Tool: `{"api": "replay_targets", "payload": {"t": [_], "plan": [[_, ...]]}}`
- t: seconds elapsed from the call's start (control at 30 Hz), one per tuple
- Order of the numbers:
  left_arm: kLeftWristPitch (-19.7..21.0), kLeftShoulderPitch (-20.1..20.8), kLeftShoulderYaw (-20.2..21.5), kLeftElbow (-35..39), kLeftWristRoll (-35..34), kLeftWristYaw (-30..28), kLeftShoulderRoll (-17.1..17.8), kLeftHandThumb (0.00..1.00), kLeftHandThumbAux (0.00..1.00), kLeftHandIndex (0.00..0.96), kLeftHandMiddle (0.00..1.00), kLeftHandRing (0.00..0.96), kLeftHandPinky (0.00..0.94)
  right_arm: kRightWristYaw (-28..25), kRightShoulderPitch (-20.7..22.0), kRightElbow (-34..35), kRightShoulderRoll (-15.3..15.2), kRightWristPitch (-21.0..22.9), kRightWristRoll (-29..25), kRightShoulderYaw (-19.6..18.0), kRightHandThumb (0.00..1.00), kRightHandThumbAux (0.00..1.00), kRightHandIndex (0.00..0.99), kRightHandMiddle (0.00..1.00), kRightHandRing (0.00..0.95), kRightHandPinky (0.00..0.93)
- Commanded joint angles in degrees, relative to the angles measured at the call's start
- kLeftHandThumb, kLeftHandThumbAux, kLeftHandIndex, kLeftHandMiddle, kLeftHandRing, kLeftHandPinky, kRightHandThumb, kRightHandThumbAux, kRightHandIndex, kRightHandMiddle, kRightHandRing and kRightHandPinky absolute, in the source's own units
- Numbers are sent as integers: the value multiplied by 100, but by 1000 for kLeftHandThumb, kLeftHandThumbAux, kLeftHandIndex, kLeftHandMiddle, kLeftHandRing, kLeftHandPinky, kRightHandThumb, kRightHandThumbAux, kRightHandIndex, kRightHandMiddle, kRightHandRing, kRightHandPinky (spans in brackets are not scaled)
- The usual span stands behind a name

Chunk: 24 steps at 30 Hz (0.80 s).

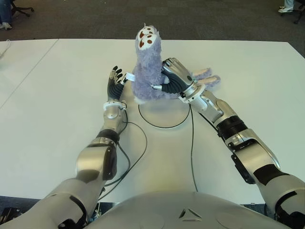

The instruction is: Put the doll into the plate.

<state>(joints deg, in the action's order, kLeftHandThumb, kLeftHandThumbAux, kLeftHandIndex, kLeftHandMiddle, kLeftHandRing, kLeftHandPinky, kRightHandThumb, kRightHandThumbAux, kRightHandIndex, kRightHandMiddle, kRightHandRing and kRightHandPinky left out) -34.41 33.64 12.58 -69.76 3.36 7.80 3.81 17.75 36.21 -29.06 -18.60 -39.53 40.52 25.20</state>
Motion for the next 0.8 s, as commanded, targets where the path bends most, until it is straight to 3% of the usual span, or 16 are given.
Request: {"api": "replay_targets", "payload": {"t": [0.03,0.37,0.8], "plan": [[1017,-1232,-25,-828,45,140,-408,0,492,83,159,142,126,-450,-368,560,-151,278,-101,-119,542,679,780,910,876,878],[996,-1242,-106,-832,128,242,-403,0,509,119,174,155,129,-552,-936,696,-285,366,53,-69,541,691,781,906,878,880],[1066,-1225,-117,-831,118,164,-386,0,498,81,149,125,69,-418,-991,91,-29,758,149,-5,503,699,791,913,885,885]]}}
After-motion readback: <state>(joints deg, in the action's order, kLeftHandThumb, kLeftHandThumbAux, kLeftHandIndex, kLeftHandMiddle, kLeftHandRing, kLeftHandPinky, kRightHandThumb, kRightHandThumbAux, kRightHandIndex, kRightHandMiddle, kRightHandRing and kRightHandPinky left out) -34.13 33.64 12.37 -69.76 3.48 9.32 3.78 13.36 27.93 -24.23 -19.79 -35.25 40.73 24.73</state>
